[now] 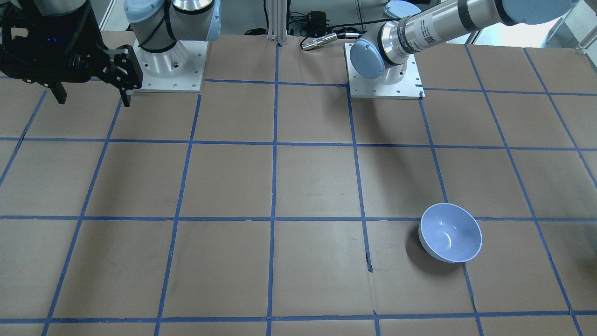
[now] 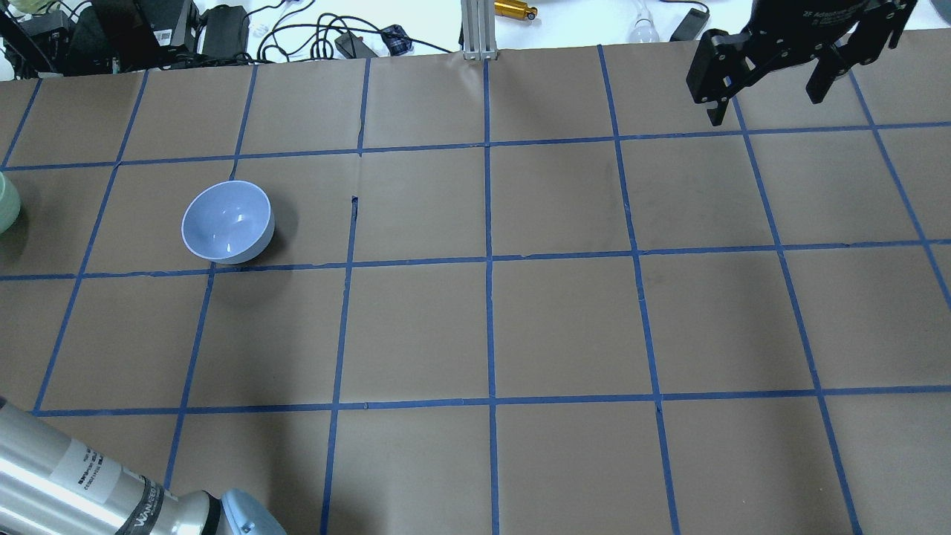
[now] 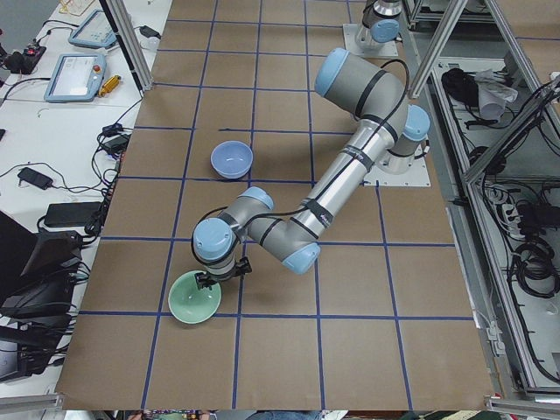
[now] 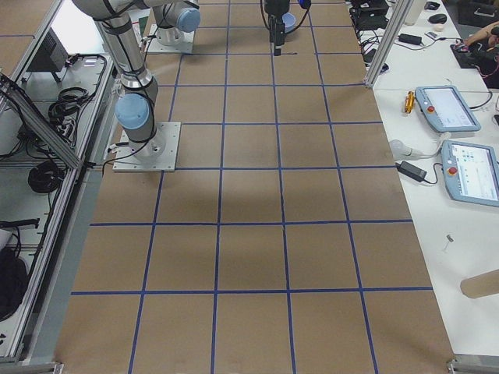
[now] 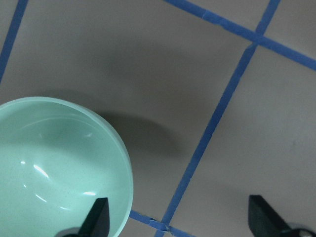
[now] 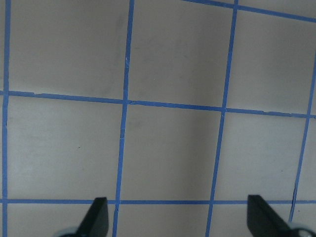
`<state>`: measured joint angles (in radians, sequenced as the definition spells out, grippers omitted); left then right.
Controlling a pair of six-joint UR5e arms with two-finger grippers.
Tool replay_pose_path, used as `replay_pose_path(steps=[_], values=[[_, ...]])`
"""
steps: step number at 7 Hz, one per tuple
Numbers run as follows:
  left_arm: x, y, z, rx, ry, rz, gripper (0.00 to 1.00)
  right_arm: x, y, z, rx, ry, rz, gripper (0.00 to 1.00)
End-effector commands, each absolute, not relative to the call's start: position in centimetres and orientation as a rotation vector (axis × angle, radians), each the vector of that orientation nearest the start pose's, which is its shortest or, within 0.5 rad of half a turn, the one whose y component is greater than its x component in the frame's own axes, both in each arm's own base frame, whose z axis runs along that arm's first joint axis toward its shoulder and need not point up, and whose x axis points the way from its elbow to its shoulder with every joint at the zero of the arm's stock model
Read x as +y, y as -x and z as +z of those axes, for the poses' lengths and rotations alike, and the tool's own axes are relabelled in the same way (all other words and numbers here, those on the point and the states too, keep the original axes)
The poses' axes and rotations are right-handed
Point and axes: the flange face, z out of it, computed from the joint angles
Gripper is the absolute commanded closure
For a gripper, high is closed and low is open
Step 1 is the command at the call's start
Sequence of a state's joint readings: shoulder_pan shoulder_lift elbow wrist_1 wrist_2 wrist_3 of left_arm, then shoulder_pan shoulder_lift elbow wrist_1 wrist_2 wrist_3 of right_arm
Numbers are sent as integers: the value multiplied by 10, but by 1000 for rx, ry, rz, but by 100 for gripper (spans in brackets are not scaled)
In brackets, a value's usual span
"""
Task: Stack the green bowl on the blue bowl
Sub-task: 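Lower the left gripper onto the mint-green bowl rim and close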
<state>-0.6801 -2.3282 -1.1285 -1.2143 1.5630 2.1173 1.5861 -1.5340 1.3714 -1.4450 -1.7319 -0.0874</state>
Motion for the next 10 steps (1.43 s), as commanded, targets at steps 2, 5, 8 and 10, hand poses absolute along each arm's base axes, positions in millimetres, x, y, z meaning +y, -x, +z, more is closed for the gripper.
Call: replay_pose_path(steps=[2, 5, 8, 10], values=[[-598, -525, 224, 2481, -1894, -22, 2, -504, -125, 556, 3299, 165, -51, 0], [-598, -527, 212, 2450, -1954, -15, 2, -504, -125, 556, 3299, 165, -51, 0], [-603, -532, 203, 2432, -1965, -14, 2, -504, -125, 556, 3299, 165, -51, 0], [-603, -533, 204, 2429, -1968, -7, 4, -504, -125, 556, 3299, 165, -51, 0]])
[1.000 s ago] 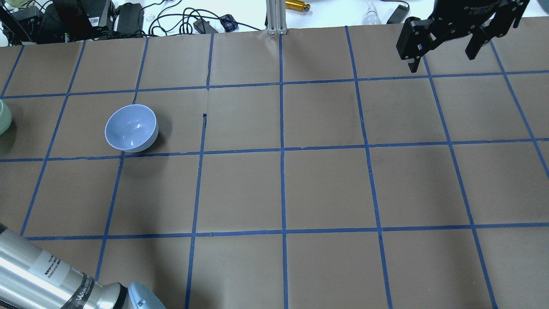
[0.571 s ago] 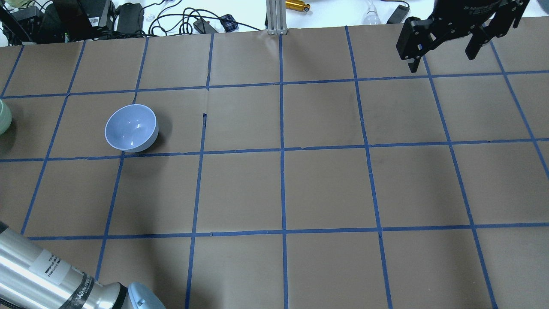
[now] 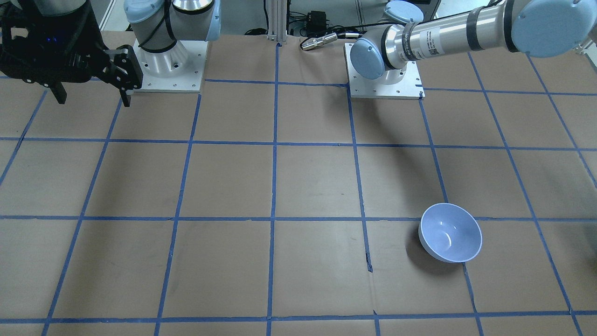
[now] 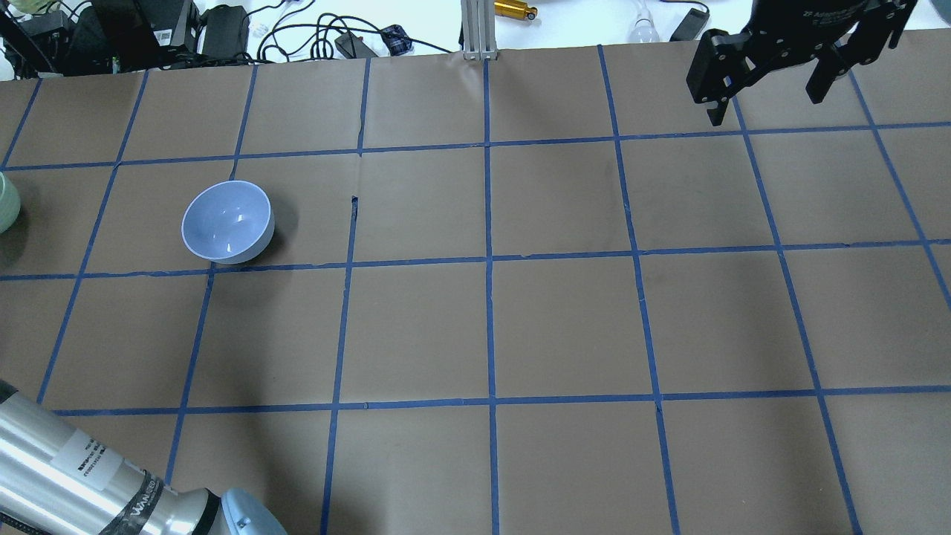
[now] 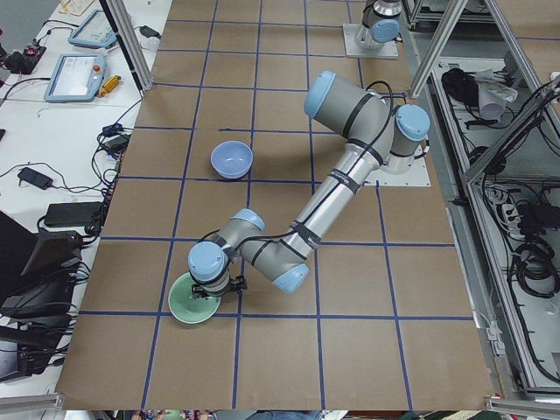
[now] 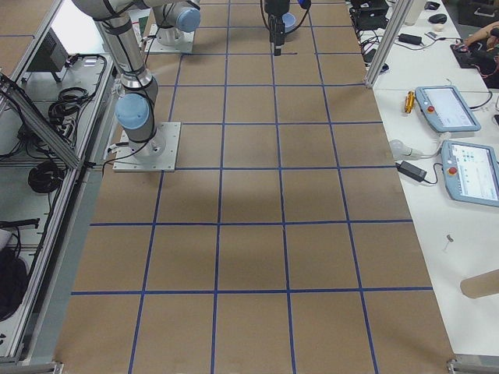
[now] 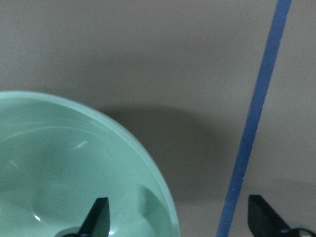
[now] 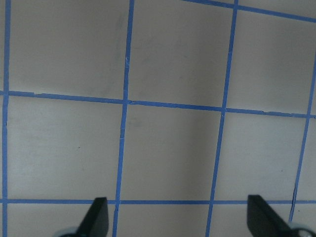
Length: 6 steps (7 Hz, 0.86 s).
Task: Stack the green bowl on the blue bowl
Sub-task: 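Lower the left gripper onto the mint-green bowl rim and close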
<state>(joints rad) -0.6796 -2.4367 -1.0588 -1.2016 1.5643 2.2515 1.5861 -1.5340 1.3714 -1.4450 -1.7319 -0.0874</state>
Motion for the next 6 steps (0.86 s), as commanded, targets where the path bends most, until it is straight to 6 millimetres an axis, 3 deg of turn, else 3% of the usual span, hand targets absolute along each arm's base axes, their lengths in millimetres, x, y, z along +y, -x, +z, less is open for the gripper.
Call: replay_pose_path(steps=[1, 2, 5, 6], values=[[-602, -533, 205, 2427, -1970, -5, 10, -504, -125, 556, 3299, 165, -51, 0], [-602, -533, 205, 2427, -1970, -5, 12, -504, -125, 556, 3299, 165, -51, 0], [-602, -533, 207, 2410, -1984, -5, 41, -504, -125, 556, 3299, 165, -51, 0], [-602, -533, 207, 2410, -1984, -5, 47, -504, -125, 556, 3299, 165, -51, 0]])
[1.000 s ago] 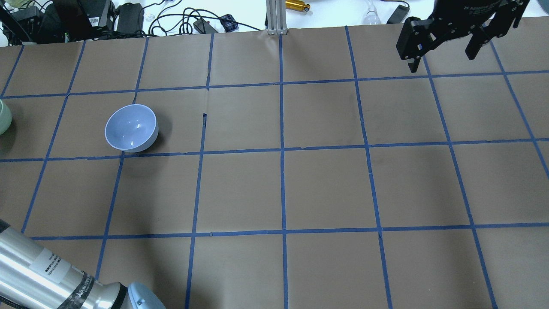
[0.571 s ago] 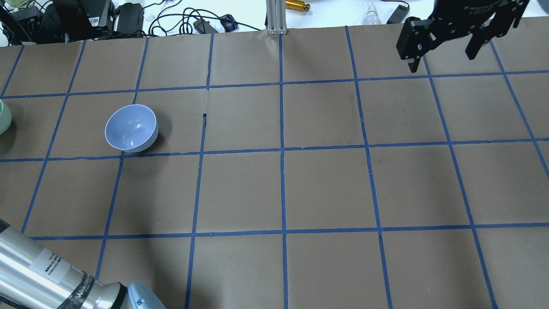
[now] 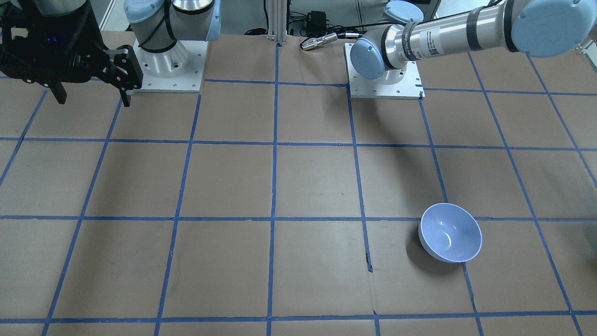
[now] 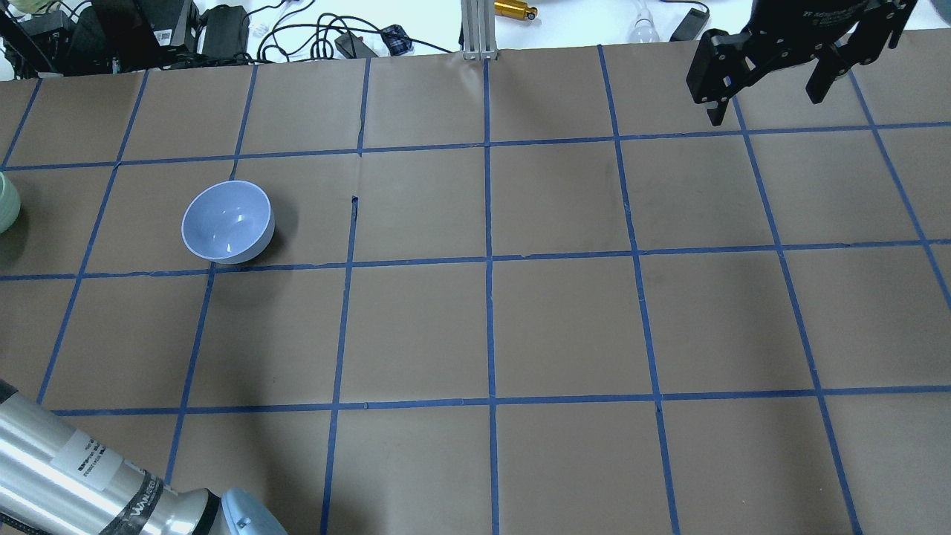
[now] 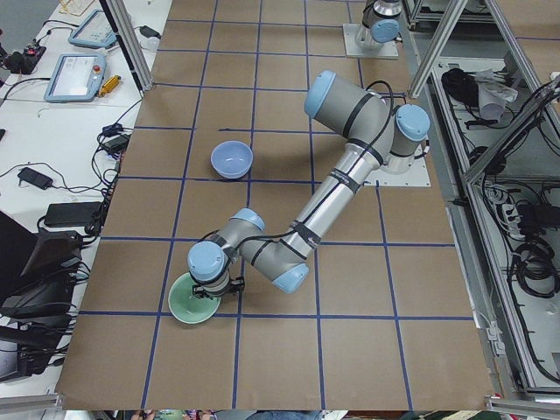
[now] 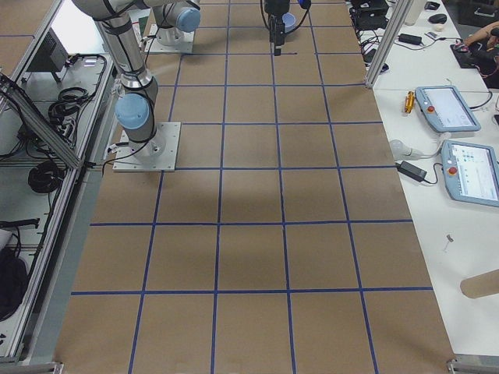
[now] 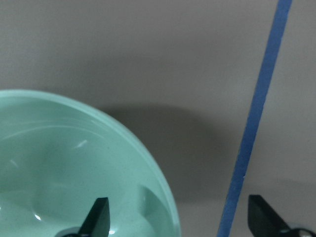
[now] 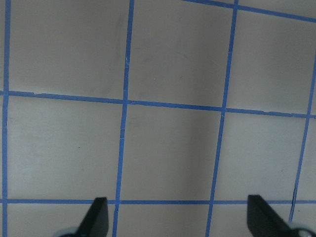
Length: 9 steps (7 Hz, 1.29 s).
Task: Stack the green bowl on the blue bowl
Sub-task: 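Lower the left gripper onto the mint-green bowl rim and close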
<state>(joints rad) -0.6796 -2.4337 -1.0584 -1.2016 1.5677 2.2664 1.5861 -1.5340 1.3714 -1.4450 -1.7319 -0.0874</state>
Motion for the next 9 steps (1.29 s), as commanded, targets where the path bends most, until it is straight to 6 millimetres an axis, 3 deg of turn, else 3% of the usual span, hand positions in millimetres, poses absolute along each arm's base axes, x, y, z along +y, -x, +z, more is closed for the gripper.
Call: replay_pose_path(steps=[1, 3, 9], values=[[-602, -533, 207, 2410, -1984, -7, 67, -504, -125, 556, 3299, 165, -51, 0], [-603, -531, 207, 2408, -1986, -16, 97, -504, -125, 556, 3299, 165, -51, 0], [-604, -530, 208, 2410, -1981, -17, 100, -504, -125, 556, 3299, 165, -51, 0]])
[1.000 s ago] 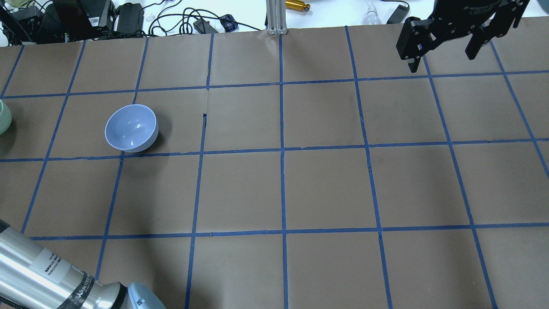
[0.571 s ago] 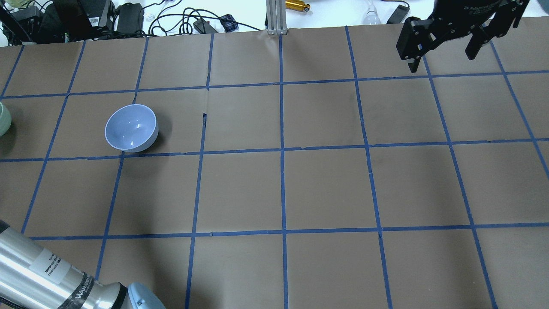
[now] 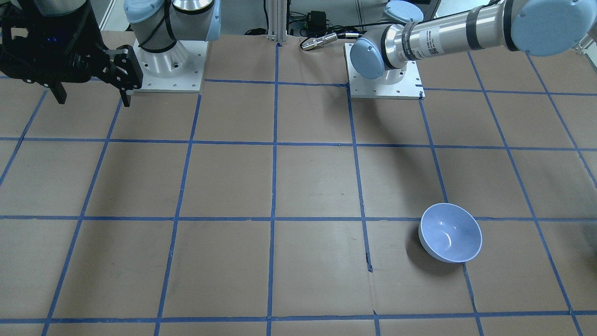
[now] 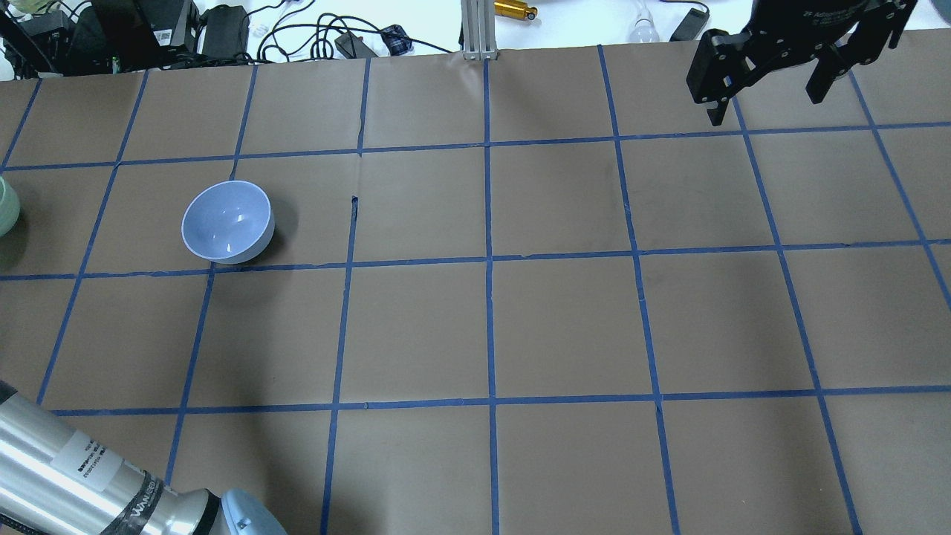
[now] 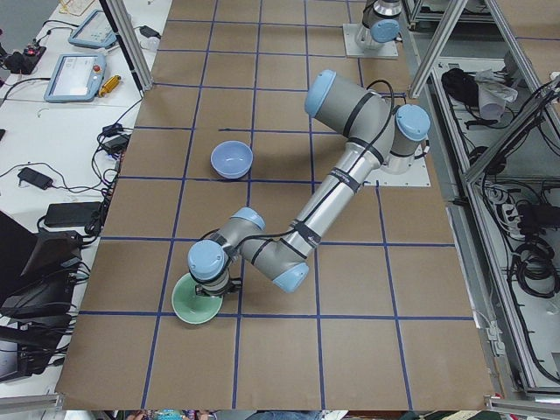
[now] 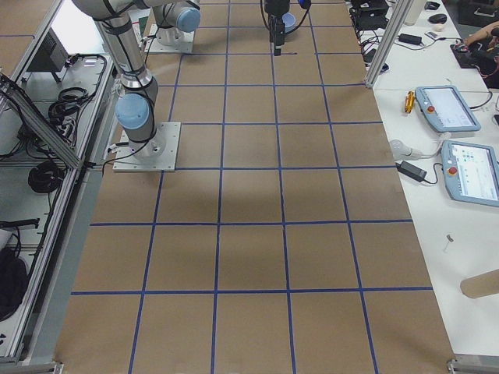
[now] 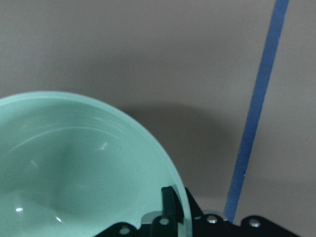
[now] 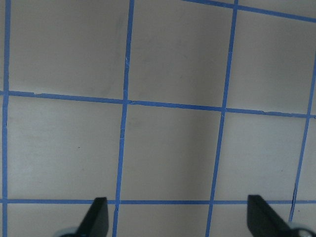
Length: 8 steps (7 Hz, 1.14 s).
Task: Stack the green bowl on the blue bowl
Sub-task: 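Lower the left gripper onto the mint-green bowl rim and close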
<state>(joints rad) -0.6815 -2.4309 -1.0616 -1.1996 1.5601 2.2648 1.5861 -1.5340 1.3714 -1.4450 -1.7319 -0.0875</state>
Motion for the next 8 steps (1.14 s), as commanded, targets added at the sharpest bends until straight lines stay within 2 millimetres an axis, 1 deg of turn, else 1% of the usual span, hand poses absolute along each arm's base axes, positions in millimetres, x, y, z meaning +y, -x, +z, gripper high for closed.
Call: replay_pose_path(steps=[1, 5, 6, 7, 8], values=[[-603, -530, 208, 2413, -1980, -17, 100, -504, -125, 556, 3299, 165, -51, 0], [-604, -528, 221, 2392, -1979, -21, 100, -504, -125, 556, 3299, 165, -51, 0], [-604, -526, 228, 2386, -1977, -21, 100, -504, -125, 556, 3299, 165, -51, 0], [-605, -517, 250, 2367, -1980, -21, 100, -504, -125, 556, 3299, 165, -51, 0], [-609, -504, 270, 2336, -1985, -22, 100, -504, -125, 556, 3299, 165, -51, 0]])
